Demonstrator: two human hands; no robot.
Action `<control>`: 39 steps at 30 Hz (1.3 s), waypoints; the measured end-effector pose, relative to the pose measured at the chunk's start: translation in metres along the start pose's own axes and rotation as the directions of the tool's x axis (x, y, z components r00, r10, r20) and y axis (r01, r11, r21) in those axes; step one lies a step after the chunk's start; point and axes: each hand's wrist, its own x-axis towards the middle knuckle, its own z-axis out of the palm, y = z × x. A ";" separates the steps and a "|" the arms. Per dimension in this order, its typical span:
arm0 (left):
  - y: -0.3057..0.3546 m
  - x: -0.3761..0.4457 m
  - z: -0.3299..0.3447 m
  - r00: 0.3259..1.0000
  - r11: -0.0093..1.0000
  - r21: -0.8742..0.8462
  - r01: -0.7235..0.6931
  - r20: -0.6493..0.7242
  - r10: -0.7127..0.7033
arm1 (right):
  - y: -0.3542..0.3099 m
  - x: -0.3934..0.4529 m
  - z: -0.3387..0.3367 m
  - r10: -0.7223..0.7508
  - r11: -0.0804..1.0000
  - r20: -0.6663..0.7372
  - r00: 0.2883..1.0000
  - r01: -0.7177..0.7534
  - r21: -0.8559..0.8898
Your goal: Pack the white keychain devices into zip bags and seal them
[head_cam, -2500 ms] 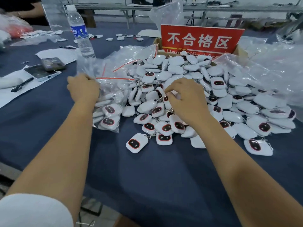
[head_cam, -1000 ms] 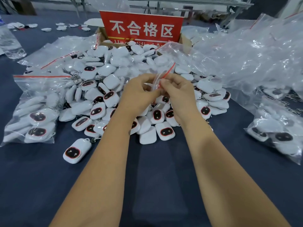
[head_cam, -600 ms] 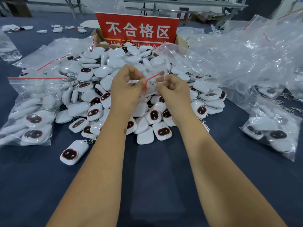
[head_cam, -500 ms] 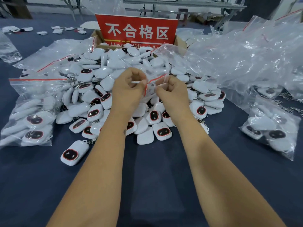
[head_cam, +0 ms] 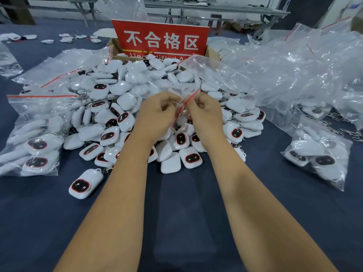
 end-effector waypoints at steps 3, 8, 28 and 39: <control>0.004 -0.003 -0.002 0.997 0.999 0.022 -0.028 0.078 0.026 | -0.002 -0.002 0.001 -0.016 0.999 0.003 1.000 0.016 -0.051; 0.001 -0.003 0.000 0.992 0.989 0.110 -0.104 0.082 0.095 | -0.006 -0.002 0.000 -0.037 0.997 -0.002 0.999 0.037 -0.067; -0.004 0.003 -0.004 0.745 0.959 0.183 -0.215 -0.605 0.282 | -0.007 -0.010 0.000 -0.011 0.772 0.489 0.872 0.319 -0.550; -0.004 0.005 -0.002 0.853 0.975 0.103 -0.195 -0.472 0.220 | -0.011 -0.011 -0.001 0.002 0.962 0.410 0.912 0.110 -0.251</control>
